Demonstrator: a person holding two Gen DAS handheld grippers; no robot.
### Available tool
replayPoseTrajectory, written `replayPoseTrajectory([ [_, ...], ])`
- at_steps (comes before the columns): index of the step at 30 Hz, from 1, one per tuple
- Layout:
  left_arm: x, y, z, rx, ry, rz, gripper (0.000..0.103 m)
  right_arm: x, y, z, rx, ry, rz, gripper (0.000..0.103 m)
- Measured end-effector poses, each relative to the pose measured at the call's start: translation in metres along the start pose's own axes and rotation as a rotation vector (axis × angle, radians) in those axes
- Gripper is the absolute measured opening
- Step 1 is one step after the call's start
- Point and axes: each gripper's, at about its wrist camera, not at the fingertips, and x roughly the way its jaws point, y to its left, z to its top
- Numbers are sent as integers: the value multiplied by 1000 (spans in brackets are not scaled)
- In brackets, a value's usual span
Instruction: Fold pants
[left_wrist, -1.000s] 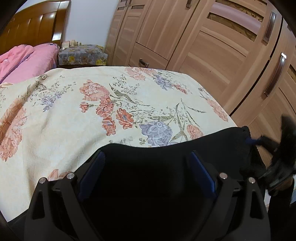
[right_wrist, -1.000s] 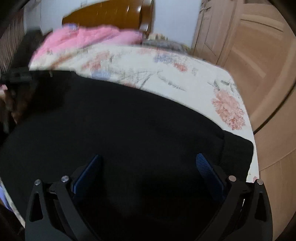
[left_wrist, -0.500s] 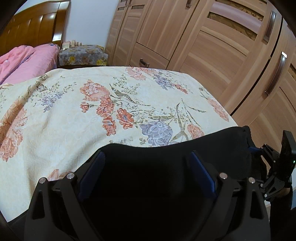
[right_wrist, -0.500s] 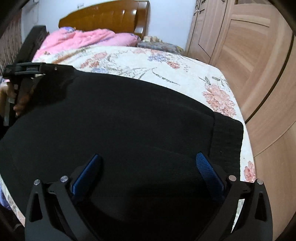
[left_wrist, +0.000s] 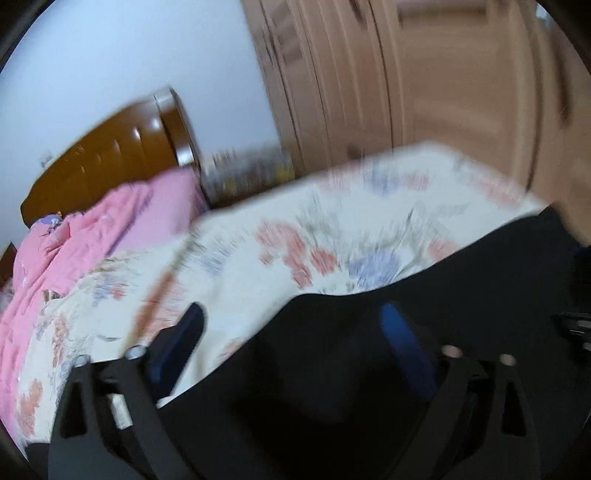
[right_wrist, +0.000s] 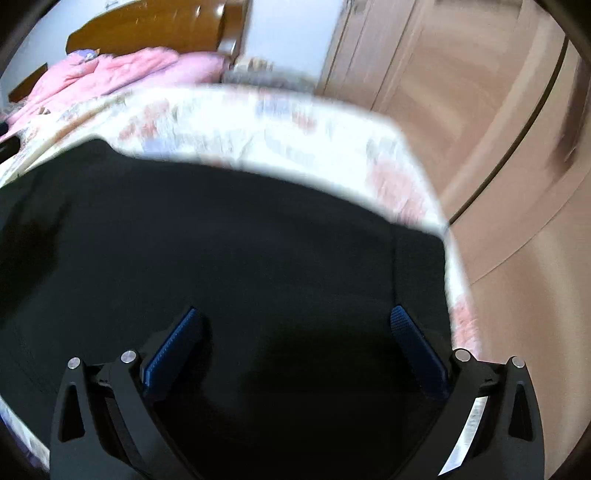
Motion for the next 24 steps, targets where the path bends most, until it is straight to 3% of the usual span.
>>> replayPoseTrajectory([
  [1, -21, 18, -10, -46, -29, 5, 102, -9, 11, 4, -15, -36, 42, 99],
  [2, -32, 32, -19, -81, -29, 27, 102, -20, 34, 12, -59, -65, 147, 99],
  [4, -62, 87, -55, -219, -24, 127, 102, -29, 70, 22, -136, -98, 249, 99],
  [7, -89, 162, -108, -448, -8, 216, 101, -35, 150, 43, -320, -135, 415, 99],
  [9, -95, 215, -144, -617, 44, 285, 101, -37, 207, 59, -445, -169, 467, 99],
  [11, -96, 249, -165, -703, 66, 323, 101, -32, 246, 68, -549, -200, 505, 99],
  [13, -89, 271, -176, -729, 95, 375, 101, -10, 279, 71, -625, -146, 466, 98],
  [15, -73, 284, -190, -757, 169, 383, 101, 10, 283, 68, -621, -99, 497, 99],
  [16, -66, 292, -198, -792, 216, 332, 101, 20, 269, 69, -534, -89, 590, 99],
  [18, -67, 298, -200, -805, 196, 326, 101, 28, 260, 81, -450, -49, 673, 99],
  [20, -63, 301, -202, -827, 218, 324, 101, 31, 254, 85, -389, -39, 699, 99],
  [24, -56, 302, -199, -807, 249, 358, 101, 24, 260, 81, -388, -44, 703, 99],
])
